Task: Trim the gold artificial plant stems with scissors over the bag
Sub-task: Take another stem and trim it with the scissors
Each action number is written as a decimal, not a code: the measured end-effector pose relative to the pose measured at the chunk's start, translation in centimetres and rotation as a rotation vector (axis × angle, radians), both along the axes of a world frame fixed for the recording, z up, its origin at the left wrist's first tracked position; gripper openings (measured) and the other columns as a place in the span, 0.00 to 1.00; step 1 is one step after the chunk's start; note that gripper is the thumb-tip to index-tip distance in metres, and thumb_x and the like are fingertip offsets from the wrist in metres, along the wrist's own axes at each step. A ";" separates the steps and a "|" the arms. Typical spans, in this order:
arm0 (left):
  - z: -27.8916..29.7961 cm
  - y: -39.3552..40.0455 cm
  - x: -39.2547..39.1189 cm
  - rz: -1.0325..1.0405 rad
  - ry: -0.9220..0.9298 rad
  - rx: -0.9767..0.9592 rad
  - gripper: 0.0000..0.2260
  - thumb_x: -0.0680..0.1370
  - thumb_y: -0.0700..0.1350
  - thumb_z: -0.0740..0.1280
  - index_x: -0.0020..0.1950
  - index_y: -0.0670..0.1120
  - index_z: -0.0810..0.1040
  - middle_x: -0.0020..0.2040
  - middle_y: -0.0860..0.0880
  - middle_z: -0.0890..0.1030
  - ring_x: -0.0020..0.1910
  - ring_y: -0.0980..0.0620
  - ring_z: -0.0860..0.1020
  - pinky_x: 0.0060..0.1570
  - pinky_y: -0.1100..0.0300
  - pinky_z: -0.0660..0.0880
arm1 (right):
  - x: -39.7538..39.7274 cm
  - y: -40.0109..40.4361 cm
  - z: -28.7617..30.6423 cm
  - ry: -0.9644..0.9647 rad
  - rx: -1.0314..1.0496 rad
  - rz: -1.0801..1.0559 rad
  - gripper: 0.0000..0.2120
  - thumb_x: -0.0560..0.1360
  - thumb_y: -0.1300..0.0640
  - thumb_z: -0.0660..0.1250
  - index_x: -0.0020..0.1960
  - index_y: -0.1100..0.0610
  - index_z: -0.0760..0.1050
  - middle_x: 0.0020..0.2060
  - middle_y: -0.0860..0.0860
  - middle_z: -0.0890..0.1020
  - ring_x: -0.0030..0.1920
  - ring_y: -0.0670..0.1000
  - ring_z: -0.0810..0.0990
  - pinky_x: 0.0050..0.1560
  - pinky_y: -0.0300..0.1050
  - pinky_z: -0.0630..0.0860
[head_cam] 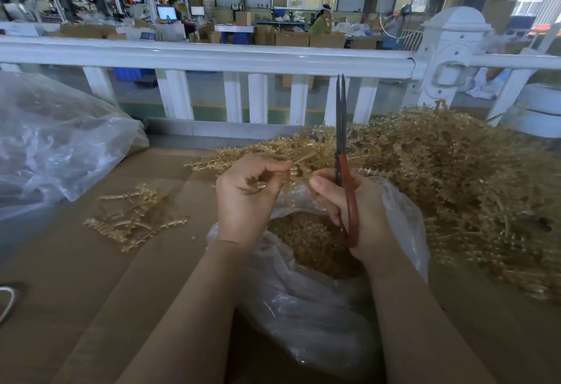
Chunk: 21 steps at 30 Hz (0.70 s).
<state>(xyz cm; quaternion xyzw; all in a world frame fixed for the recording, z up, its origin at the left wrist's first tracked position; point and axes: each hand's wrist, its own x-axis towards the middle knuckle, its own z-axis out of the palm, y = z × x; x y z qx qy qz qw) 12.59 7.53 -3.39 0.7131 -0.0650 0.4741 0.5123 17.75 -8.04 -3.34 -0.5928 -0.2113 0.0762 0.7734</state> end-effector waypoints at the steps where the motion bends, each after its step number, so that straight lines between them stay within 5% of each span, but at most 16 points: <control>1: 0.1 -0.1 0.0 0.000 0.044 -0.054 0.13 0.73 0.32 0.74 0.49 0.49 0.83 0.46 0.51 0.85 0.46 0.54 0.83 0.47 0.56 0.81 | 0.0 0.1 0.0 0.006 0.015 0.005 0.10 0.68 0.55 0.77 0.47 0.58 0.82 0.38 0.62 0.81 0.23 0.42 0.71 0.24 0.33 0.67; 6: 0.7 0.3 -0.1 -0.198 0.314 -0.482 0.28 0.70 0.35 0.77 0.62 0.55 0.70 0.54 0.49 0.83 0.44 0.52 0.84 0.40 0.62 0.80 | 0.4 0.1 0.0 -0.007 0.062 -0.074 0.06 0.72 0.67 0.74 0.47 0.60 0.79 0.32 0.44 0.79 0.28 0.39 0.77 0.30 0.29 0.72; 9: 1.0 0.6 -0.3 -0.379 0.559 -0.640 0.21 0.70 0.42 0.75 0.60 0.44 0.75 0.46 0.44 0.84 0.36 0.51 0.83 0.30 0.62 0.77 | 0.4 0.0 0.0 -0.007 0.091 -0.093 0.06 0.73 0.67 0.73 0.47 0.59 0.79 0.30 0.43 0.78 0.27 0.39 0.76 0.30 0.29 0.71; 11: 1.1 0.5 -0.4 -0.485 0.735 -0.620 0.10 0.77 0.45 0.68 0.52 0.40 0.78 0.41 0.43 0.84 0.29 0.53 0.81 0.26 0.64 0.75 | 0.3 0.1 0.1 -0.012 0.100 -0.094 0.07 0.72 0.66 0.73 0.47 0.59 0.78 0.29 0.43 0.78 0.27 0.39 0.76 0.30 0.29 0.71; 14: 1.4 0.8 -0.7 -0.627 0.906 -0.539 0.14 0.74 0.52 0.65 0.42 0.43 0.82 0.35 0.45 0.84 0.28 0.53 0.80 0.27 0.66 0.73 | 0.2 0.2 0.2 -0.013 0.105 -0.115 0.07 0.72 0.66 0.74 0.47 0.59 0.78 0.34 0.48 0.78 0.28 0.39 0.76 0.31 0.30 0.72; 21: 1.5 1.1 -1.1 -0.785 0.809 -0.518 0.03 0.70 0.44 0.76 0.42 0.46 0.85 0.39 0.48 0.85 0.35 0.56 0.82 0.36 0.67 0.78 | 0.3 0.1 0.2 -0.024 0.091 -0.112 0.11 0.66 0.56 0.76 0.45 0.56 0.78 0.35 0.47 0.78 0.34 0.44 0.77 0.39 0.38 0.74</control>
